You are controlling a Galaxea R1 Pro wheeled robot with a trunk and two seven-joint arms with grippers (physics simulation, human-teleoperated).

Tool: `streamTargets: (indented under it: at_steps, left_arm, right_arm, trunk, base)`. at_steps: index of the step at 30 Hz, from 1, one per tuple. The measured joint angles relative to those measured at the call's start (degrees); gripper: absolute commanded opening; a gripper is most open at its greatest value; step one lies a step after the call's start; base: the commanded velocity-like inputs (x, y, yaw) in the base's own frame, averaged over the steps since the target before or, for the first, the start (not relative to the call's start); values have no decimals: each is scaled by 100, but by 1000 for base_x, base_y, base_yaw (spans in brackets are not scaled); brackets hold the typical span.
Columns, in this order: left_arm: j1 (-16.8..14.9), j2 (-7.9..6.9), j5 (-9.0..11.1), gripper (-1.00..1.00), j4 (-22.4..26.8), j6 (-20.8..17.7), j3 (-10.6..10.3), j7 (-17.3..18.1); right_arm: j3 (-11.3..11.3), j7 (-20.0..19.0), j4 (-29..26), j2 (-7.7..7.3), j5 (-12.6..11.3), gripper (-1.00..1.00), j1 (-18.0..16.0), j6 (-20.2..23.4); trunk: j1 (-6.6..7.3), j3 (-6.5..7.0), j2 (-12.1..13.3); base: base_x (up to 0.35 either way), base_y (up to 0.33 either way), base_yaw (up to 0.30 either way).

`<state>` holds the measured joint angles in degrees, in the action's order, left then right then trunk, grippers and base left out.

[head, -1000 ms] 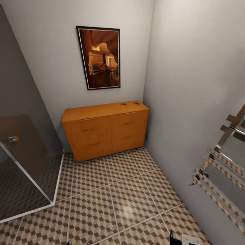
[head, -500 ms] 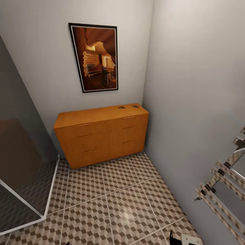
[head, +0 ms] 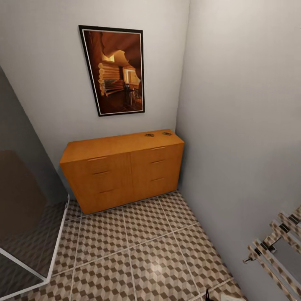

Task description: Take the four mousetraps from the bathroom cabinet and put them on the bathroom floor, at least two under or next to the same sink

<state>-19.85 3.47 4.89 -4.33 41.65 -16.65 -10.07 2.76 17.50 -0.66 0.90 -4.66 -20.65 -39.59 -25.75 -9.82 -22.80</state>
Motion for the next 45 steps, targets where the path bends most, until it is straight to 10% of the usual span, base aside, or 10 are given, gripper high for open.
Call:
streamTargets:
  at_steps: [30, 44, 45]
  left_arm:
    - [132, -186, 9, 100, 9, -164, 10, -45]
    - [132, -254, 37, 100, 17, -166, 19, -69]
    - [132, -254, 37, 100, 18, -166, 19, -69]
  right_arm:
    - [19, -967, -284, 72, 25, 100, 408, -692]
    - [27, -1152, -734, -72, 136, 100, 408, -245]
    - [23, -1154, -1352, -73, 156, 100, 410, 1199]
  trunk:
    - [0, 0, 0]
    - [0, 0, 0]
    - [-1, 0, 1]
  base:
    - [0, 0, 0]
    - [0, 0, 0]
    - [0, 0, 0]
